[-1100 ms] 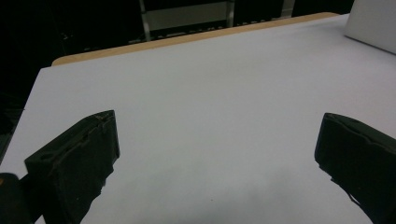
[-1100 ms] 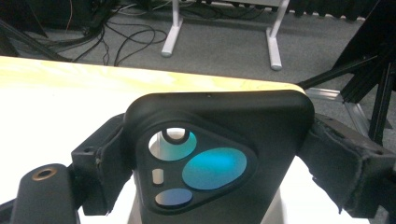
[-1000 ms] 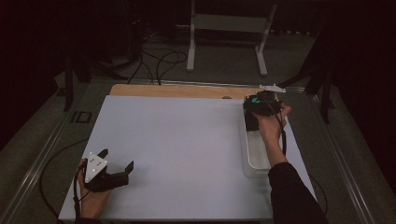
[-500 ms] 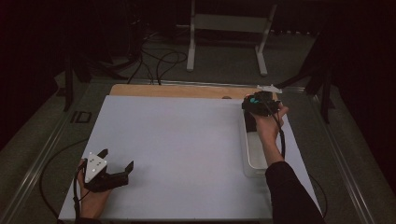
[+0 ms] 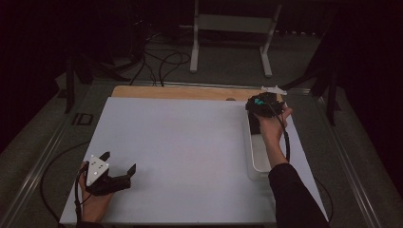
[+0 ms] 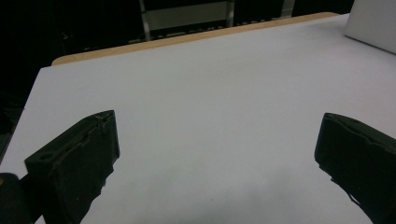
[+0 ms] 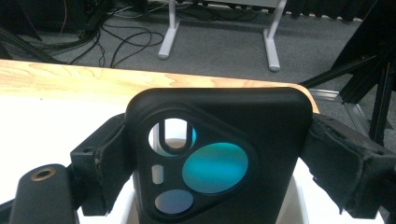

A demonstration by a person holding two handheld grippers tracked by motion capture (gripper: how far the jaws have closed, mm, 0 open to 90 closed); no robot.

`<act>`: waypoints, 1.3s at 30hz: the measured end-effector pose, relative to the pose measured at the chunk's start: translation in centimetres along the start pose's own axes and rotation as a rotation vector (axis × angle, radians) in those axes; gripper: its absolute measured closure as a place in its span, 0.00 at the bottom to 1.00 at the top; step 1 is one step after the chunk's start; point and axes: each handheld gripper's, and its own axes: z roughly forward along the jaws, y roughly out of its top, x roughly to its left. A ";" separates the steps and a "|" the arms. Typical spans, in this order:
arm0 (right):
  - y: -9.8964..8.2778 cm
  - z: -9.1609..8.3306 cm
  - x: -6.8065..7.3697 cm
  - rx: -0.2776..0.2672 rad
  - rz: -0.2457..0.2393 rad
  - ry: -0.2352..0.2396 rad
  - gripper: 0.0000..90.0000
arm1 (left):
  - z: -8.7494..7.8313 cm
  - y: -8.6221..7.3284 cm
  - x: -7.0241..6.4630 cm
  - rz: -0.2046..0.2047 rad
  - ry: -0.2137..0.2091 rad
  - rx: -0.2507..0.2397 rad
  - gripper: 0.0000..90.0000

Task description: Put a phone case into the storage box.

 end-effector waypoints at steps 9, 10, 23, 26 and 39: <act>-0.1 0.5 -0.2 -0.010 -0.008 0.020 0.15 | 0.0 0.0 0.0 -0.001 0.001 -0.001 0.01; -0.1 0.5 -0.2 -0.010 -0.008 0.020 0.15 | 0.0 0.0 0.0 -0.001 0.001 -0.001 0.01; 0.1 0.1 -0.6 -0.042 0.011 0.054 0.10 | 0.0 0.0 0.0 -0.005 0.002 -0.005 0.01; 0.2 -0.1 -0.6 -0.050 0.013 0.054 0.10 | 0.0 0.0 0.0 -0.006 0.002 -0.006 0.01; 0.4 -2.2 -1.0 -0.053 -0.044 0.128 0.10 | -0.1 0.0 0.0 -0.004 0.001 -0.005 0.01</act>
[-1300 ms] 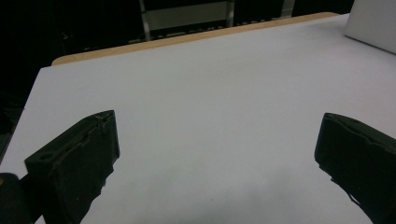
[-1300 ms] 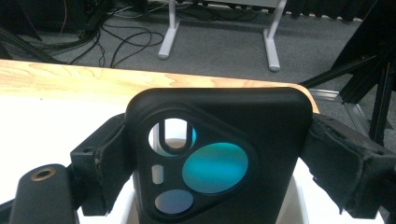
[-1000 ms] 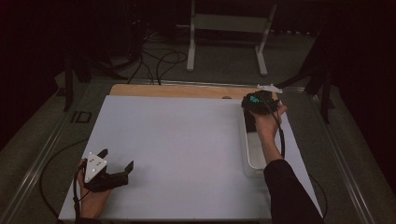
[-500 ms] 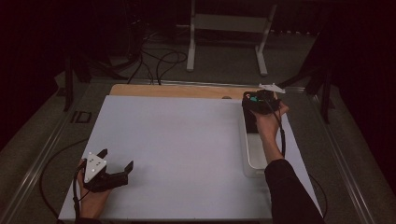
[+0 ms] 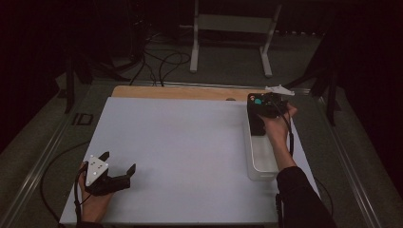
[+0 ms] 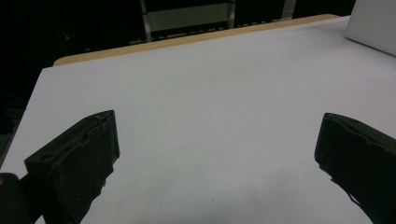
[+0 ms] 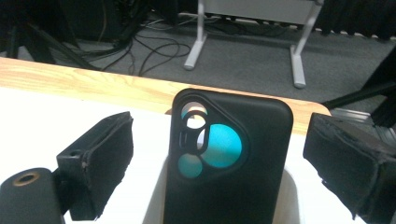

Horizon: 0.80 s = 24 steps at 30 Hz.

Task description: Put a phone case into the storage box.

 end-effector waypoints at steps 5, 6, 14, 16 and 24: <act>-0.2 -1.3 0.0 0.015 -0.028 0.045 0.10 | 0.0 0.0 0.0 0.002 -0.005 0.005 0.01; -0.2 -1.6 0.1 0.012 -0.027 0.056 0.10 | 0.0 0.0 -0.1 0.003 -0.005 0.005 0.01; -0.7 -3.8 0.8 -0.009 -0.061 0.136 0.10 | 0.1 0.0 -0.1 0.004 -0.008 0.005 0.01; -1.1 -4.7 1.2 -0.017 -0.088 0.156 0.10 | 0.0 0.0 -0.1 0.003 -0.008 0.006 0.01; -2.4 -6.9 2.3 -0.039 -0.124 0.211 0.10 | 0.0 0.0 -0.1 0.003 -0.014 0.004 0.01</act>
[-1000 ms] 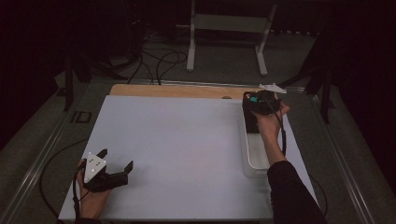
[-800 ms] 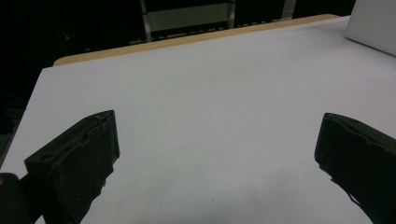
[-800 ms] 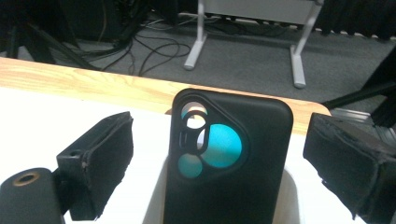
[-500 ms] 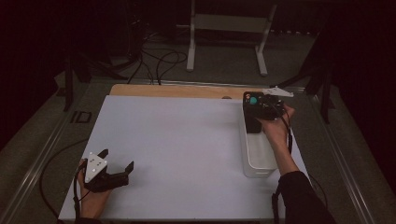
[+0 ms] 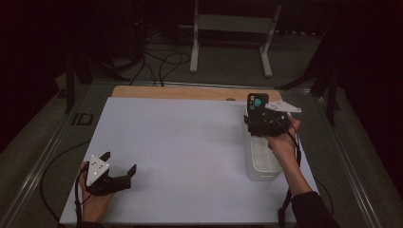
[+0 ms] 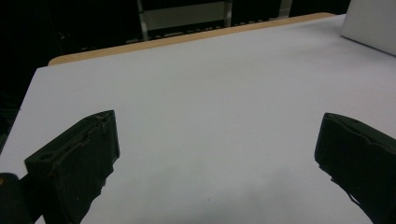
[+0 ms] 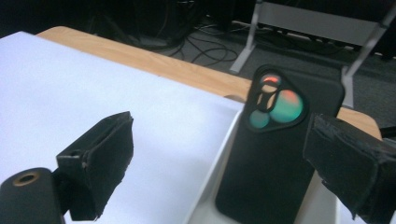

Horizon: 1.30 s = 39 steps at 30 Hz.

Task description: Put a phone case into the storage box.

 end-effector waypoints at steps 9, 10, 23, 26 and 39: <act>-1.7 -2.1 1.4 -0.044 -0.011 0.042 0.10 | 0.0 0.1 -0.1 0.002 -0.007 0.000 0.01; -2.4 -3.0 1.7 -0.073 0.006 0.065 0.10 | 0.0 0.1 -0.2 0.002 -0.009 -0.002 0.01; -5.8 -5.9 2.8 -0.127 0.005 0.136 0.10 | -0.8 0.6 -0.3 0.001 -0.023 -0.034 0.01; -7.6 -7.3 3.0 -0.154 0.012 0.146 0.10 | -1.0 0.8 -0.3 0.001 -0.027 -0.046 0.01; -11.4 -8.0 3.9 -0.177 0.006 0.174 0.10 | -1.1 1.0 -0.4 0.019 -0.046 -0.050 0.01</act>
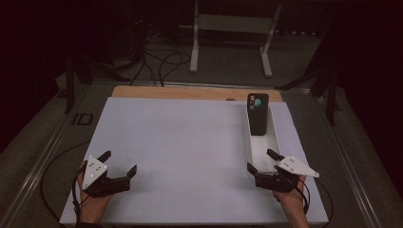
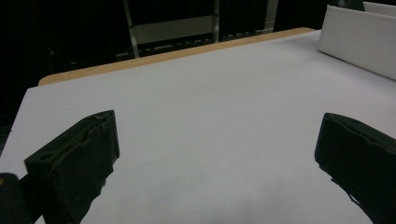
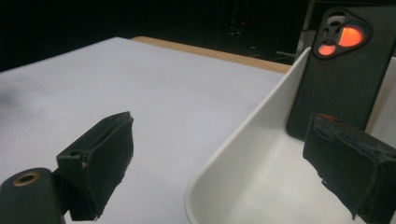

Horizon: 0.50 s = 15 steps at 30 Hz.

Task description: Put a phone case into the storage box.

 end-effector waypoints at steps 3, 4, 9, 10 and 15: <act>-0.2 -0.1 0.0 -0.009 -0.007 -0.001 0.10 | 0.0 0.0 0.0 0.003 -0.004 0.000 0.01; -0.3 -0.3 0.1 -0.028 -0.001 0.006 0.10 | 0.0 0.0 0.0 0.006 -0.006 0.000 0.01; -0.8 -0.8 0.2 -0.050 0.002 0.010 0.10 | -0.1 -0.1 0.0 0.008 -0.009 0.000 0.01; -0.9 -0.8 0.2 -0.047 0.001 0.008 0.10 | -0.1 -0.1 0.0 0.005 -0.008 -0.002 0.01; -1.3 -0.7 0.3 -0.037 -0.015 0.014 0.10 | -0.1 -0.2 0.1 0.009 -0.007 0.002 0.01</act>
